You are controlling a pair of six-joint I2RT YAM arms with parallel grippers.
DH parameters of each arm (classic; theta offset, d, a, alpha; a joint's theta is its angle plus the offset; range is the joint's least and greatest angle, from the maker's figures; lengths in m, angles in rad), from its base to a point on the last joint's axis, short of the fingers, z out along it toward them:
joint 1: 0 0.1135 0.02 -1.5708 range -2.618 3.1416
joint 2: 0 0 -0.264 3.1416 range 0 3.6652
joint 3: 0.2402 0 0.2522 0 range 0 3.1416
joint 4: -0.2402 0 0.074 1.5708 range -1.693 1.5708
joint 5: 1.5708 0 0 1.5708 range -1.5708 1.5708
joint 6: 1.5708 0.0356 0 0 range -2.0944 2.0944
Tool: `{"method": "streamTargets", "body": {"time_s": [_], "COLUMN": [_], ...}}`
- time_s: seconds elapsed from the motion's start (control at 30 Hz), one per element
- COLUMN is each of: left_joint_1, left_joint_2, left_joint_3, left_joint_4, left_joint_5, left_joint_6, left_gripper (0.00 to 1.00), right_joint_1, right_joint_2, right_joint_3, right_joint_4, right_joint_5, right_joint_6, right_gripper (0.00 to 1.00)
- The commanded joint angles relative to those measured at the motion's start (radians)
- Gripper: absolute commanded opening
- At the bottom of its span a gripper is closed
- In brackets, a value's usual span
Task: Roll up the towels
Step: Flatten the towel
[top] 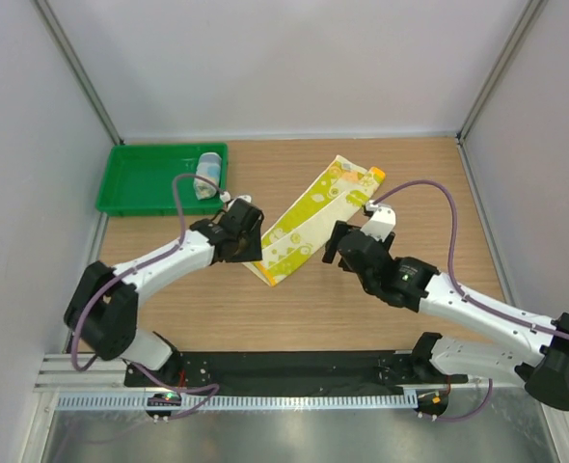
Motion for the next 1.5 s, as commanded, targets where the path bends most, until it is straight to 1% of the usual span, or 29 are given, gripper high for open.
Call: {"method": "streamTargets", "body": {"time_s": [0.0, 0.1, 0.2, 0.43, 0.73, 0.93, 1.3, 1.47], "left_joint_1": [0.0, 0.0, 0.0, 0.0, 0.0, 0.0, 0.0, 0.0], "left_joint_2": [0.085, 0.172, 0.229, 0.297, 0.315, 0.329, 0.348, 0.349], "left_joint_3": [0.058, 0.094, 0.123, 0.153, 0.143, 0.143, 0.137, 0.137], "left_joint_4": [0.093, 0.102, 0.121, 0.125, 0.119, 0.118, 0.104, 0.104], "left_joint_5": [-0.065, -0.079, -0.07, -0.094, -0.119, -0.122, -0.143, -0.137], "left_joint_6": [-0.039, -0.034, -0.027, -0.025, -0.025, -0.021, -0.034, -0.034], "left_gripper": [0.47, 0.47, 0.46, 0.46, 0.45, 0.41, 0.4, 0.32], "right_joint_1": [-0.001, -0.004, -0.004, -0.006, -0.007, -0.007, -0.009, -0.009], "right_joint_2": [-0.059, -0.085, -0.068, -0.043, 0.016, 0.032, 0.021, 0.02], "right_joint_3": [-0.019, -0.048, -0.05, -0.035, -0.001, 0.01, 0.013, 0.004], "right_joint_4": [-0.05, -0.035, -0.041, -0.056, -0.038, -0.034, -0.048, -0.053], "right_joint_5": [0.043, 0.008, -0.015, -0.029, -0.058, -0.061, -0.053, -0.061], "right_joint_6": [0.005, -0.012, -0.018, -0.044, -0.042, -0.042, -0.032, -0.018], "right_gripper": [0.9, 0.9, 0.9, 0.89, 0.89, 0.88, 0.88, 0.88]}}
